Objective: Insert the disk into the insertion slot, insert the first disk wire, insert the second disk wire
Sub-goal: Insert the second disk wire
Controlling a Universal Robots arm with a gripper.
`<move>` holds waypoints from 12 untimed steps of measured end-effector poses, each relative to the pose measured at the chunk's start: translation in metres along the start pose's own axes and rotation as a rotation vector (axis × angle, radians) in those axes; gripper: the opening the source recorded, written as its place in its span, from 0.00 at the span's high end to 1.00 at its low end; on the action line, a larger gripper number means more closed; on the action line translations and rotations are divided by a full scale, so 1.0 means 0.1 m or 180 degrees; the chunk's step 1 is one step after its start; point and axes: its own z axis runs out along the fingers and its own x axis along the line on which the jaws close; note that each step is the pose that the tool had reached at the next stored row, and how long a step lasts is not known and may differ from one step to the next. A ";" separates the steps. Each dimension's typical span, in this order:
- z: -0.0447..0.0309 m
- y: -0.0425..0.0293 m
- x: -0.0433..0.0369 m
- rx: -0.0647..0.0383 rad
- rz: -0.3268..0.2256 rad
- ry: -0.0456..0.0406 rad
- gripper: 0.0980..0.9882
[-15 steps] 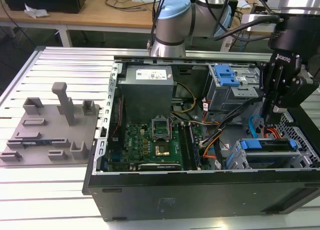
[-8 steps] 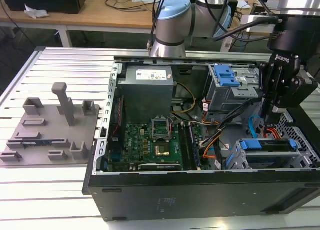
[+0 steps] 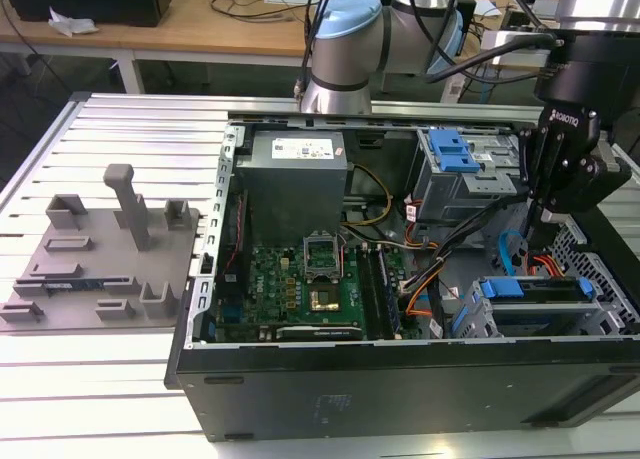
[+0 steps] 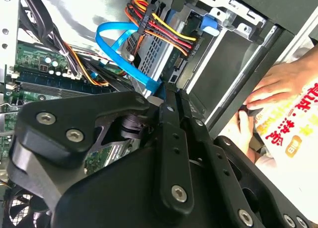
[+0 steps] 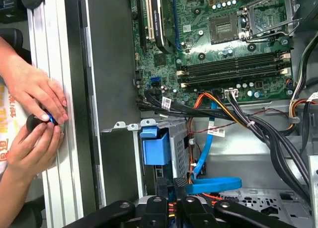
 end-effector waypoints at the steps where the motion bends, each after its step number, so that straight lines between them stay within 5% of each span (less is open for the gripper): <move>1: 0.000 0.000 0.000 0.0000 0.0000 0.0000 0.93; 3: 0.013 -0.004 0.032 0.0002 0.0001 -0.0006 0.93; 6: 0.042 -0.011 0.104 0.0028 0.0012 -0.0066 0.93; 11: 0.079 -0.021 0.197 0.0088 0.0038 -0.0248 0.93; 12: 0.095 -0.026 0.237 0.0106 0.0046 -0.0331 0.93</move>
